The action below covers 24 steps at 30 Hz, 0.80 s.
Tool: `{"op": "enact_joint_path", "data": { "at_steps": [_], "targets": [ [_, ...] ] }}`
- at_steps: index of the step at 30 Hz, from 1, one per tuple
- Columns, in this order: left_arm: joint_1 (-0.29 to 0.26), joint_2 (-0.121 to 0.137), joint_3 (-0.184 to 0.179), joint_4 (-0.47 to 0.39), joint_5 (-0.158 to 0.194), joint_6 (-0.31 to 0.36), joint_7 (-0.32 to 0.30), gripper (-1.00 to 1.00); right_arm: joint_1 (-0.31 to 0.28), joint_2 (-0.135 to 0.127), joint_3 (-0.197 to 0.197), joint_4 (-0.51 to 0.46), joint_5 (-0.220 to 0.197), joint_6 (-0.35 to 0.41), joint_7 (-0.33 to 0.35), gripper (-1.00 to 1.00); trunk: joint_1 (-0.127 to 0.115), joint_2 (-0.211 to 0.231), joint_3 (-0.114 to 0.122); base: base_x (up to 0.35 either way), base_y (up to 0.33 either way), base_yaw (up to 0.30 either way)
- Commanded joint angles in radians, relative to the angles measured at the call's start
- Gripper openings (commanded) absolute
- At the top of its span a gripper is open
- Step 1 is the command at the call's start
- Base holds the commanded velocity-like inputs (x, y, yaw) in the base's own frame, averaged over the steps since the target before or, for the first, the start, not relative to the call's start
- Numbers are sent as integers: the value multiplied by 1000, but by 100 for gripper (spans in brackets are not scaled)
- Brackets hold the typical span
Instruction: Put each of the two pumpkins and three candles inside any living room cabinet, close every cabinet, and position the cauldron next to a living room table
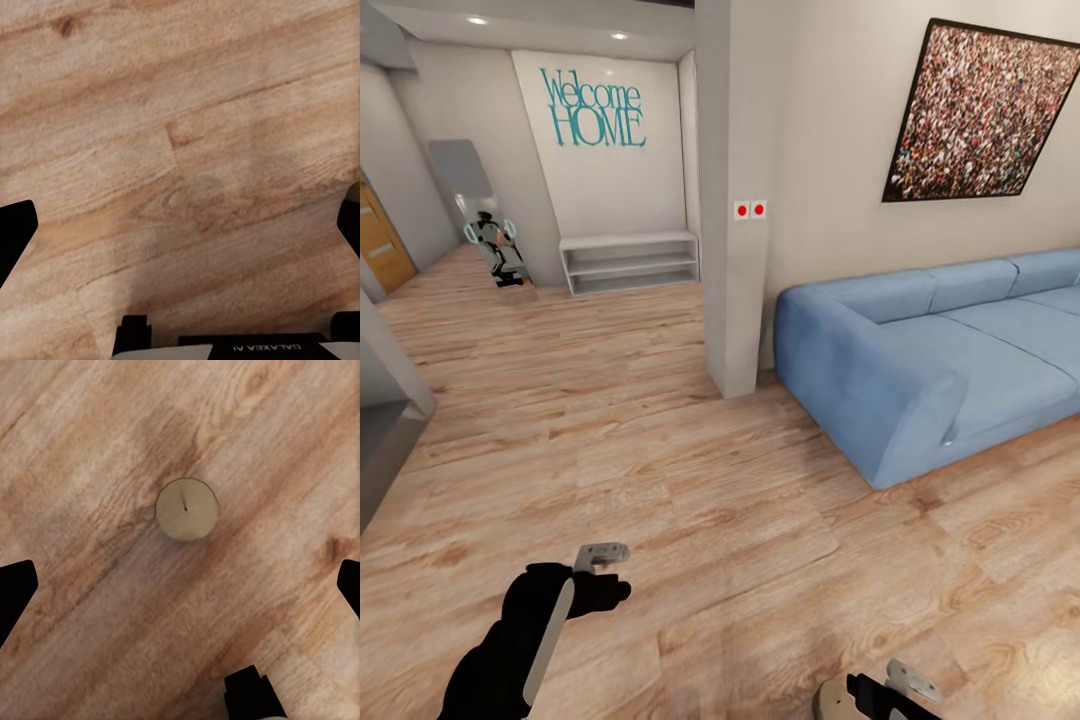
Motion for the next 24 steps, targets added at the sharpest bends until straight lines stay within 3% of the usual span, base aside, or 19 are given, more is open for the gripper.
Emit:
{"op": "enact_joint_path", "data": {
  "at_steps": [1, 14, 18, 21, 24],
  "targets": [
    [0, 0, 0, -3, 1, 0, 0, 100, 0, 2, 0, 0, 0, 0, 0, 100, 4, -7, -3, 0, 0, 0],
    [0, 1, 14, -36, 2, 3, -1, 100, -3, 13, -1, -9, 1, 28, -18, 100, 54, -98, -44, 0, 0, 0],
    [0, 1, 56, -51, 3, 3, -1, 100, -76, 16, -5, -50, -1, 286, -195, 100, 69, -126, -57, 0, 0, 0],
    [0, 1, 73, -53, 4, 3, -2, 100, -95, 31, -6, -124, 0, 357, -316, 100, 81, -147, -66, 0, 0, 0],
    [0, 0, 77, -55, 6, 3, -2, 100, -99, 37, -6, -153, 0, 377, -356, 100, 92, -168, -75, 0, 0, 0]
  ]
}}
